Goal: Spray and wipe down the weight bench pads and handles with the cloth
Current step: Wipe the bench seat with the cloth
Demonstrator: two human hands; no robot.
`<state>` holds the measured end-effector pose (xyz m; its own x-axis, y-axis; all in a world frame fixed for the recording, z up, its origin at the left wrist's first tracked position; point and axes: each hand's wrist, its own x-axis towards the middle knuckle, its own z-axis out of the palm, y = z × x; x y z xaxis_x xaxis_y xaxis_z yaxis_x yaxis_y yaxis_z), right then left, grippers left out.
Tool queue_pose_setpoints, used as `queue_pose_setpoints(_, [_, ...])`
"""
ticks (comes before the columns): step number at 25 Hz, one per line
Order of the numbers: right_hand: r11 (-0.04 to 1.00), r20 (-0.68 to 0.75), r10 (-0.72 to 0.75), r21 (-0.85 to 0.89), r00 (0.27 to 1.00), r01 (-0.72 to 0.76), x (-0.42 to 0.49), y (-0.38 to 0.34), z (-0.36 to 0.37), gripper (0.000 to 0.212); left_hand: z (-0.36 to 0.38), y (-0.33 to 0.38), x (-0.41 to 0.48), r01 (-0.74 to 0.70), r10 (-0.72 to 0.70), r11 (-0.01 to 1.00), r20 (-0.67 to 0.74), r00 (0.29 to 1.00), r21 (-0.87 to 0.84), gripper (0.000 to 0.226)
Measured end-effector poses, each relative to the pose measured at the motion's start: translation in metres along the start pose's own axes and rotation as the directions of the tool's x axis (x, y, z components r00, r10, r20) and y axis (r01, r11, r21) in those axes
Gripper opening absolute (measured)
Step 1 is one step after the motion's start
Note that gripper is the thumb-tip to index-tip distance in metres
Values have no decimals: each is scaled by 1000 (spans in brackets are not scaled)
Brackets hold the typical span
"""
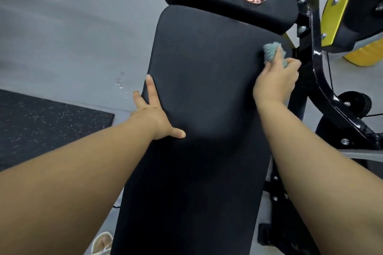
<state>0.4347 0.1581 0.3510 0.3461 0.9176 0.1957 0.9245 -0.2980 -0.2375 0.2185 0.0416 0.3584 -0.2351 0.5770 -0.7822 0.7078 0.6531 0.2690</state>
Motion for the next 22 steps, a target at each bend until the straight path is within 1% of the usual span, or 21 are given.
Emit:
queue_pose_setpoints(1, [997, 5, 73, 5, 997, -73, 1, -18, 6, 48, 1, -1, 0, -2, 2, 1000, 10, 1000, 8, 147])
queue_pose_setpoints(2, [994, 26, 104, 17, 994, -104, 0, -41, 10, 49, 2, -1, 1, -5, 5, 1000, 9, 1000, 20, 146])
queue_pose_setpoints(3, [997, 46, 78, 9, 996, -78, -4, -64, 16, 49, 3, -2, 3, -8, 7, 999, 8, 1000, 33, 145])
queue_pose_setpoints(4, [1000, 78, 15, -3, 997, -15, -11, -87, 18, 50, 4, -2, 3, -8, 7, 999, 12, 1000, 42, 144])
queue_pose_setpoints(5, [996, 108, -90, -12, 990, 92, -20, -108, 20, 51, 4, -3, 3, -4, 3, 999, 17, 1000, 41, 143])
queue_pose_setpoints(6, [974, 149, -220, -28, 964, 226, -31, -126, 20, 52, 4, -2, 3, -4, 4, 999, 14, 1000, 41, 143])
queue_pose_setpoints(7, [925, 180, -364, -45, 914, 377, -40, -138, 21, 54, 4, -3, 4, -5, 5, 999, 7, 1000, 43, 143])
queue_pose_setpoints(8, [845, 228, -511, -44, 829, 533, -46, -144, 20, 54, 4, -3, 5, -5, 5, 999, 4, 1000, 45, 144])
queue_pose_setpoints(9, [743, 258, -641, -24, 723, 668, -43, -143, 21, 52, 4, -4, 4, -3, 3, 999, 5, 1000, 42, 144])
queue_pose_setpoints(10, [647, 241, -742, 10, 626, 763, -34, -135, 20, 49, 4, -4, 4, -5, 5, 999, 0, 1000, 36, 145])
queue_pose_setpoints(11, [601, 182, -788, 22, 588, 799, -21, -123, 19, 45, 4, -3, 4, -8, 8, 999, -8, 1000, 31, 145])
queue_pose_setpoints(12, [638, 106, -768, 28, 632, 770, -6, -106, 17, 42, 4, -3, 3, -7, 8, 1000, -14, 1000, 27, 145])
queue_pose_setpoints(13, [738, 80, -674, 19, 734, 675, 10, -87, 15, 39, 3, -3, 2, -4, 5, 1000, -12, 1000, 26, 145])
queue_pose_setpoints(14, [842, 94, -536, -19, 839, 540, 23, -66, 13, 38, 3, -3, 0, -4, 4, 1000, -9, 1000, 28, 145])
queue_pose_setpoints(15, [917, 122, -385, -59, 915, 394, 34, -46, 7, 38, 3, -3, 0, -7, 8, 999, -11, 1000, 34, 146])
queue_pose_setpoints(16, [963, 135, -244, -81, 960, 256, 41, -33, 1, 38, 2, -2, 1, -12, 13, 999, -17, 1000, 42, 146])
queue_pose_setpoints(17, [984, 133, -135, -96, 982, 149, 44, -32, -4, 37, 2, -2, 2, -11, 12, 999, -17, 1000, 53, 147])
queue_pose_setpoints(18, [992, 125, -58, -101, 990, 71, 46, -42, -5, 36, 2, -2, 2, -2, 3, 998, -13, 1000, 64, 147])
queue_pose_setpoints(19, [995, 129, -31, -88, 991, 42, 45, -61, -2, 35, 2, -3, 2, 9, -9, 998, -9, 1000, 70, 147])
queue_pose_setpoints(20, [993, 146, -55, -93, 988, 69, 40, -85, 1, 35, 3, -3, 3, 11, -10, 997, -11, 1000, 72, 148])
queue_pose_setpoints(22, [970, 194, -203, -94, 960, 224, 10, -134, 13, 37, 4, -3, 4, 2, 0, 997, -15, 1000, 78, 147])
